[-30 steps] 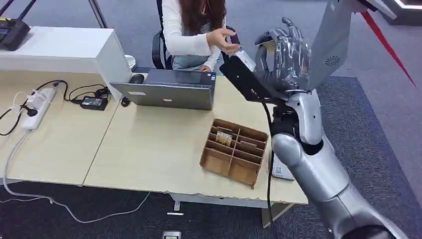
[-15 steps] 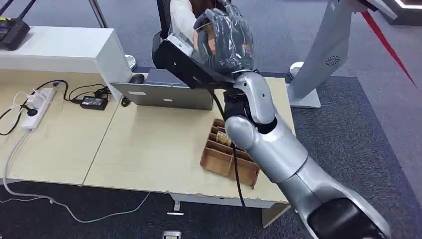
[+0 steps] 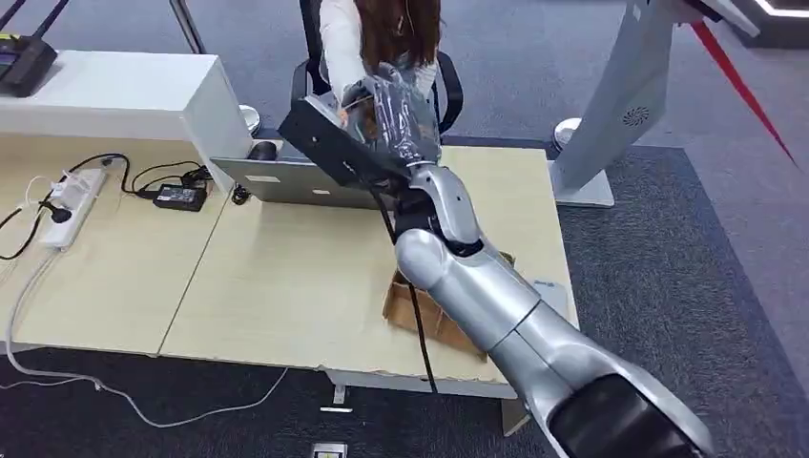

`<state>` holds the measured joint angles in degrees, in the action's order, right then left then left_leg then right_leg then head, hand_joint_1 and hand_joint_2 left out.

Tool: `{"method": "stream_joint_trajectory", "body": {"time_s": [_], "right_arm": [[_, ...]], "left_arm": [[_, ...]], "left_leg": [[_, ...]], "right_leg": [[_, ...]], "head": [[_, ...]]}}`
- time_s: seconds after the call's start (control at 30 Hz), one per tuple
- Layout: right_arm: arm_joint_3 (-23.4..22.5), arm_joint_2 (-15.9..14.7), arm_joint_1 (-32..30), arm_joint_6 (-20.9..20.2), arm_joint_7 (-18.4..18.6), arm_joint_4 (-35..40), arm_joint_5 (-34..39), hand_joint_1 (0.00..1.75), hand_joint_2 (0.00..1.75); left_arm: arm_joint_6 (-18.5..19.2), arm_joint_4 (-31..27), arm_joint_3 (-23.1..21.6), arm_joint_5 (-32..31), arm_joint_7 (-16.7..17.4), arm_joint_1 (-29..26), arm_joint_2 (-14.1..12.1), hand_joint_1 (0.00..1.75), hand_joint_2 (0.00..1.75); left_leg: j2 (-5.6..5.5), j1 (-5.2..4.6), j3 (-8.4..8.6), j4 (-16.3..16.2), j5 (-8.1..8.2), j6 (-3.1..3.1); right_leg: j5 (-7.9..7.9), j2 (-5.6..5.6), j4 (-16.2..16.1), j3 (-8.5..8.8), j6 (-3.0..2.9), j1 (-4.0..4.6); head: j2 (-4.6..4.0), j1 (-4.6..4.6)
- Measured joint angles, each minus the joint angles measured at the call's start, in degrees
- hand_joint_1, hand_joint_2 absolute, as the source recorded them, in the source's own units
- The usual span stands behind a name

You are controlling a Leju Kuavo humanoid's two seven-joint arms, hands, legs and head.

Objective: Pass the card to the sensor for recognition and then transmit it.

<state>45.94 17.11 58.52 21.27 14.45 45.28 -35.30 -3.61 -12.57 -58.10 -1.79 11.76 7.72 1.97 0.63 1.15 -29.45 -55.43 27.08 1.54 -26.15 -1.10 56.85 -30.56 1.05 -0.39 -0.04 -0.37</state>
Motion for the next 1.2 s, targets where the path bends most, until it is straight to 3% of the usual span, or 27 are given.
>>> {"method": "stream_joint_trajectory", "body": {"time_s": [0.03,0.07,0.3,0.47,0.63,0.87,1.03,1.2], "right_arm": [[0.0,0.1,0.0,0.0,-0.2,-0.6,0.3,0.16,1.75],[0.0,0.3,-0.2,0.0,-0.4,-1.0,0.7,0.0,1.75],[0.6,0.6,-1.2,-0.1,-1.3,-1.3,1.1,0.0,1.75],[0.9,-1.6,-3.3,-1.7,1.6,5.3,-1.3,0.0,1.75],[0.8,-5.9,-5.9,-5.1,5.5,16.5,-6.0,0.0,1.75],[-1.5,-14.7,-11.4,-9.9,10.7,32.6,-10.4,0.0,1.75],[-4.4,-20.6,-16.3,-11.4,11.9,41.1,-10.9,0.0,1.75],[-5.4,-24.2,-20.7,-12.5,12.1,45.9,-12.2,0.0,1.75]], "left_arm": [[0.0,0.0,0.0,0.0,0.0,0.0,0.0,0.0,0.0],[-0.1,0.0,0.0,0.0,0.0,0.0,0.0,0.0,0.0],[-0.7,0.0,0.0,0.2,0.2,0.0,0.0,0.0,0.0],[-0.7,0.0,0.0,0.4,0.6,-0.1,-0.1,0.0,0.0],[-1.4,0.0,0.1,1.1,0.7,-0.4,-0.4,0.0,0.0],[-1.9,0.0,0.3,2.3,1.2,-0.7,-0.7,0.0,0.0],[-2.4,0.0,0.6,2.4,1.5,-0.7,-0.9,0.0,0.0],[-2.5,0.0,0.7,2.7,1.6,-0.7,-1.0,0.0,0.0]], "left_leg": [[0.0,0.0,0.0,0.0,0.0,0.0],[0.0,0.0,0.0,0.0,0.0,0.0],[0.02,0.0,-0.01,0.0,0.02,0.02],[0.02,-0.01,0.0,0.0,0.02,0.02],[0.03,-0.02,0.05,0.0,0.02,0.02],[0.05,-0.04,0.06,0.0,0.04,-0.01],[0.06,-0.04,0.05,0.0,0.05,-0.01],[0.06,-0.03,0.05,0.0,0.05,-0.01]], "right_leg": [[0.0,0.0,0.0,0.0,0.0,0.0],[0.0,0.0,0.0,-0.01,0.0,0.0],[-0.01,0.01,0.0,-0.05,0.0,0.0],[-0.01,0.01,0.0,-0.05,0.01,-0.01],[-0.01,0.01,0.0,-0.05,0.0,-0.01],[-0.01,0.03,0.0,-0.03,0.0,-0.04],[-0.01,0.04,-0.1,-0.03,0.0,-0.04],[-0.01,0.04,-0.1,-0.03,0.0,-0.03]], "head": [[0.0,0.0],[0.0,0.0],[0.0,0.0],[0.0,0.0],[0.0,0.0],[0.0,0.0],[0.0,0.02],[0.0,0.02]]}}
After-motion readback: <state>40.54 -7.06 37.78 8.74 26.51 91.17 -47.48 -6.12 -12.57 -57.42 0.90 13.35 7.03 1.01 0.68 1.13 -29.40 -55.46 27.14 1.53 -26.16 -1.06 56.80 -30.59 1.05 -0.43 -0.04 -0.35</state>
